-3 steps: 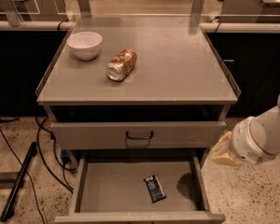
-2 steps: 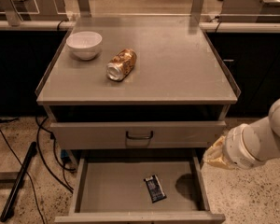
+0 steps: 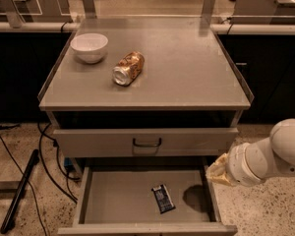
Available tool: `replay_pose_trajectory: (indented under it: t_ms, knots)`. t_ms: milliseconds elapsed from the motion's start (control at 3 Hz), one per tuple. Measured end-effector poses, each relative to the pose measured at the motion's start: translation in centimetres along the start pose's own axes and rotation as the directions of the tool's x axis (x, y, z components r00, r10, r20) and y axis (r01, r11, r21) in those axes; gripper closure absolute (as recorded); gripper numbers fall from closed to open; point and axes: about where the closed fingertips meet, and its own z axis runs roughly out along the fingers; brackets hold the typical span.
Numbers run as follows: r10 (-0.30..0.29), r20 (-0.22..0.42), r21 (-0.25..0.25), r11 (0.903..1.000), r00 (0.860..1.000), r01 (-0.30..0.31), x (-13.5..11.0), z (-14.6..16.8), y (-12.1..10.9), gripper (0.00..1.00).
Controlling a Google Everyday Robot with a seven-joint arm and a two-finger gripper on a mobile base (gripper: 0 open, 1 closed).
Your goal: Pick rxbar blueberry from middle drawer and place on counter
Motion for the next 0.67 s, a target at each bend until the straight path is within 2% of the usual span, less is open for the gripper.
replay_pose_trajectory:
  t_ms: [333,667]
  knots:
    - [0.002,-0.021,-0.022,0.9998,1.000,-0.002,1.2,1.3,0.3,1.00]
    - [-0.007,0.010,-0.052,0.9986,1.000,0.007,2.6,4.6,1.0,1.00]
